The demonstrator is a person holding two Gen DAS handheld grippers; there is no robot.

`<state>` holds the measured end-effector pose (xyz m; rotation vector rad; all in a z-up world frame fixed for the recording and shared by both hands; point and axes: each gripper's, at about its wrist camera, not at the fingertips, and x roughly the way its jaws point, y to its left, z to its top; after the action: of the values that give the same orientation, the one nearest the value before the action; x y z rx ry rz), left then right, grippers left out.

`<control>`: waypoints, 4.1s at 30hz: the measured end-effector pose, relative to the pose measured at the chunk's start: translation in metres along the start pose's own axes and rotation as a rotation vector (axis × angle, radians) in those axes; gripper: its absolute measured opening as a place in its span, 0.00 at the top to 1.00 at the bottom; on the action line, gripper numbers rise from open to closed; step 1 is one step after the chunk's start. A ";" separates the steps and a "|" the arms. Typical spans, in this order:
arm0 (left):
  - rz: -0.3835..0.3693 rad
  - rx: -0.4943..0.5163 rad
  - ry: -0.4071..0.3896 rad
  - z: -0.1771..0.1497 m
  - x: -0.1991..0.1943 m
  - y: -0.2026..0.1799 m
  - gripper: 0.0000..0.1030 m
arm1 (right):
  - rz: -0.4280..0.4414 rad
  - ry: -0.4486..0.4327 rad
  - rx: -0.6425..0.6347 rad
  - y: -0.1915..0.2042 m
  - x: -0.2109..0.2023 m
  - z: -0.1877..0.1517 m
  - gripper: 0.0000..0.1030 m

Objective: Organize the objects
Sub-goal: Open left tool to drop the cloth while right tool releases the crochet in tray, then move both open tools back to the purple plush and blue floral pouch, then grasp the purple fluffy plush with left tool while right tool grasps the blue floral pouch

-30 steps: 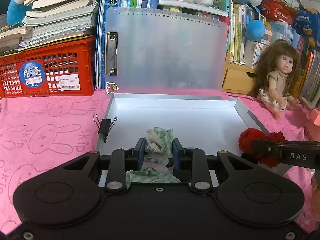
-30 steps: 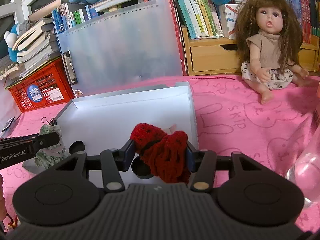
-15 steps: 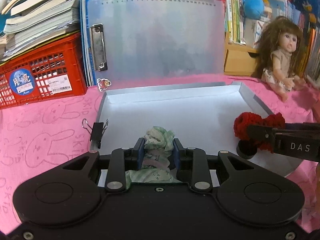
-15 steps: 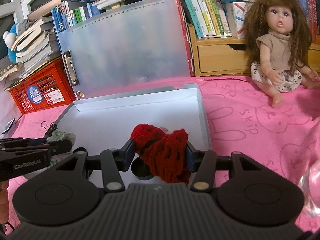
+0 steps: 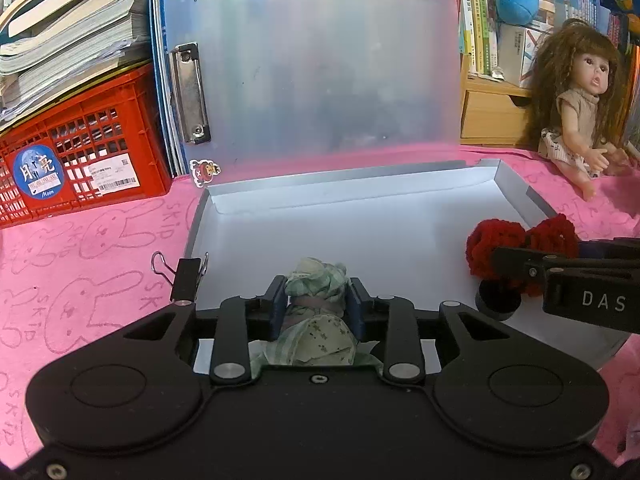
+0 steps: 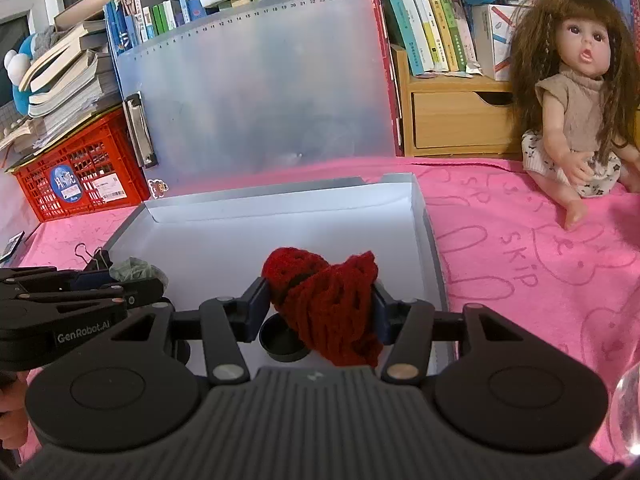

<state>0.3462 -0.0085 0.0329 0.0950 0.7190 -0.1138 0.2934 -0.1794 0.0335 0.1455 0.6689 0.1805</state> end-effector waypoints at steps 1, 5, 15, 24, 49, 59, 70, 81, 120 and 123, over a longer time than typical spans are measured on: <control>0.001 -0.001 -0.001 0.000 0.000 0.000 0.69 | 0.000 0.001 0.002 -0.001 0.001 0.000 0.45; 0.001 -0.009 -0.016 -0.001 -0.005 -0.002 0.66 | 0.002 0.012 0.016 -0.004 0.002 -0.002 0.42; 0.004 0.035 -0.077 -0.002 -0.030 -0.011 0.43 | 0.021 -0.032 0.014 -0.010 -0.021 0.001 0.27; -0.006 0.026 -0.129 -0.003 -0.063 -0.007 0.30 | 0.039 -0.090 -0.031 -0.006 -0.054 -0.001 0.20; -0.113 0.001 -0.213 -0.050 -0.159 -0.001 0.16 | 0.086 -0.144 -0.162 0.002 -0.136 -0.043 0.12; -0.142 0.006 -0.195 -0.084 -0.174 0.000 0.15 | 0.123 -0.134 -0.186 0.008 -0.149 -0.064 0.08; -0.162 0.024 -0.214 -0.121 -0.198 -0.004 0.12 | 0.156 -0.122 -0.247 0.018 -0.160 -0.092 0.04; -0.158 0.037 -0.207 -0.151 -0.218 -0.004 0.11 | 0.188 -0.121 -0.329 0.028 -0.175 -0.122 0.01; -0.143 -0.037 -0.128 -0.201 -0.212 0.005 0.11 | 0.207 -0.093 -0.380 0.030 -0.170 -0.167 0.00; -0.137 -0.039 -0.136 -0.203 -0.211 0.004 0.11 | 0.211 -0.091 -0.362 0.029 -0.167 -0.167 0.00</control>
<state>0.0571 0.0361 0.0211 0.0008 0.5912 -0.2346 0.0564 -0.1744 0.0097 -0.1235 0.5201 0.4915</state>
